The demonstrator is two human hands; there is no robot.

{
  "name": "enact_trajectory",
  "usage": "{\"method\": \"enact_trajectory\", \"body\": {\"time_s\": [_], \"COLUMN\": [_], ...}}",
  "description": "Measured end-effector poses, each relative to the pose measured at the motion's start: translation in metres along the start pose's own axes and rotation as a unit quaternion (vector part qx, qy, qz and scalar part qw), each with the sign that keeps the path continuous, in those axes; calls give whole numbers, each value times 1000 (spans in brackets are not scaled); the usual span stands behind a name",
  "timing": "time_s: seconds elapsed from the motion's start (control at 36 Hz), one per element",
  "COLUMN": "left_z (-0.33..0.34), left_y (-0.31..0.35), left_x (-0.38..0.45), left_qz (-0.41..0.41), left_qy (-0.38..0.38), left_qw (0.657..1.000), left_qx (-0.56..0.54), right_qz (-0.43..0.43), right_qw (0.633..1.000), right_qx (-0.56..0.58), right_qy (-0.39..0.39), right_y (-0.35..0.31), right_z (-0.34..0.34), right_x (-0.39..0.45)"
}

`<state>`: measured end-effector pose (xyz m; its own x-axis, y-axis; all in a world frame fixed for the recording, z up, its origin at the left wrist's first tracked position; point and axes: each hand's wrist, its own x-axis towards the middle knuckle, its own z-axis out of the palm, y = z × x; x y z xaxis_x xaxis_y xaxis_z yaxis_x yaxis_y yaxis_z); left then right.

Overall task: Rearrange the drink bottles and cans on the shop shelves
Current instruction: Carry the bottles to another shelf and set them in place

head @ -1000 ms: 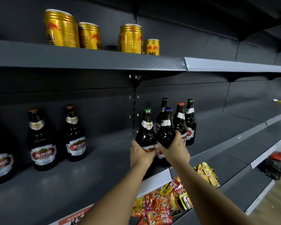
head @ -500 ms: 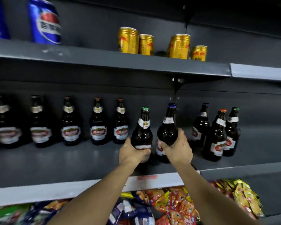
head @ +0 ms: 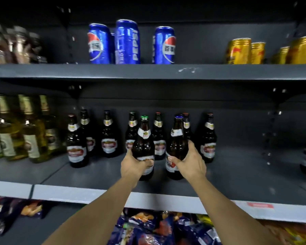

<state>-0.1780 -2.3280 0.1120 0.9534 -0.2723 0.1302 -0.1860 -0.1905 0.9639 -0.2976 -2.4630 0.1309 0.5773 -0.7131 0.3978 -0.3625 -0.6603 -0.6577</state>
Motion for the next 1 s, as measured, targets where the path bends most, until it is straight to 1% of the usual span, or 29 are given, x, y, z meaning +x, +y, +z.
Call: {"method": "enact_trajectory", "body": {"time_s": [0.17, 0.31, 0.44, 0.61, 0.72, 0.81, 0.83, 0.92, 1.0], "left_z": [-72, -105, -114, -114, -123, -125, -123, -109, -108], "left_y": [-35, -58, -67, -74, -73, -73, -71, -76, -73], "left_x": [59, 102, 125, 148, 154, 158, 155, 146, 133], "left_qz": [-9, -7, -14, -16, -14, -12, -7, 19, 37], "left_qy": [-3, -14, -41, -67, -127, -149, -138, -72, -34], "left_qw": [1000, 1000, 999, 997, 991, 988, 990, 997, 996], "left_qx": [14, 8, -16, -26, -32, -27, -15, 24, 79], "right_qz": [24, 38, 63, 59, 56, 31, 25, 18, 13], "right_qw": [999, 997, 995, 995, 993, 992, 993, 992, 992], "right_qx": [44, 59, 57, 66, 79, 77, 77, 91, 84], "right_qy": [-16, -37, -42, -54, -73, -90, -90, -91, -98], "right_y": [-58, -86, -96, -97, -95, -94, -94, -91, -90], "right_z": [72, 114, 140, 150, 156, 160, 159, 162, 164], "right_x": [3, 8, 15, 30, 36, 44, 46, 47, 43]}}
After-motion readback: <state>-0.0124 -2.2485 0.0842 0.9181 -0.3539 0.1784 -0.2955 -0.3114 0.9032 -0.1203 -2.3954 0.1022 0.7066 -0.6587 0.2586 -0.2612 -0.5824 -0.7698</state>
